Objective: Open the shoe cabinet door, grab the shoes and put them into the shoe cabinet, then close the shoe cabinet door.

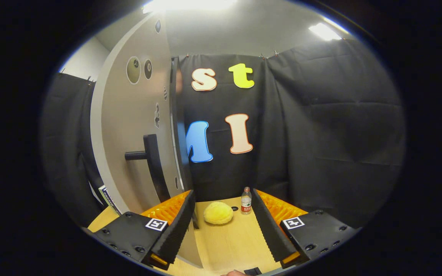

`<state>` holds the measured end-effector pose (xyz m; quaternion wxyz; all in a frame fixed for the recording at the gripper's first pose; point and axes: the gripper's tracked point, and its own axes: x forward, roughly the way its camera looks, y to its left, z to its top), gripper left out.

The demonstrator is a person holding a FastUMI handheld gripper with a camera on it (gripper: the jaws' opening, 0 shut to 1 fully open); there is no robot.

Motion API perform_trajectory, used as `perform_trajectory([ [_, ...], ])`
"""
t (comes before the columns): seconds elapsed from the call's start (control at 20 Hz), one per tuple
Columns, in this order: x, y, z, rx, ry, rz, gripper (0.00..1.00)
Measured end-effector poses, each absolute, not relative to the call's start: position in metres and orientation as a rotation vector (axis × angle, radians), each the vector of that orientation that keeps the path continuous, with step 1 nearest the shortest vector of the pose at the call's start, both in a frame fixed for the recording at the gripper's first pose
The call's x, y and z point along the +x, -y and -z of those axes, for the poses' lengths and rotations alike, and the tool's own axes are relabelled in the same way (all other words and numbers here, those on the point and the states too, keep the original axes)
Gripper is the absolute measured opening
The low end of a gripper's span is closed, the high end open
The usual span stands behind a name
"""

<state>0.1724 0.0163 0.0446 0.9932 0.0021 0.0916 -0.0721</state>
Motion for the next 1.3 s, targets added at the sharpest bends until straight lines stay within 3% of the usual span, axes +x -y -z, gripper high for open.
perform_trajectory([
  [0.75,0.177,-0.131,-0.042,0.002,-0.205,-0.079,0.93],
  [1.3,0.22,-0.234,-0.039,0.013,-0.191,-0.242,0.93],
])
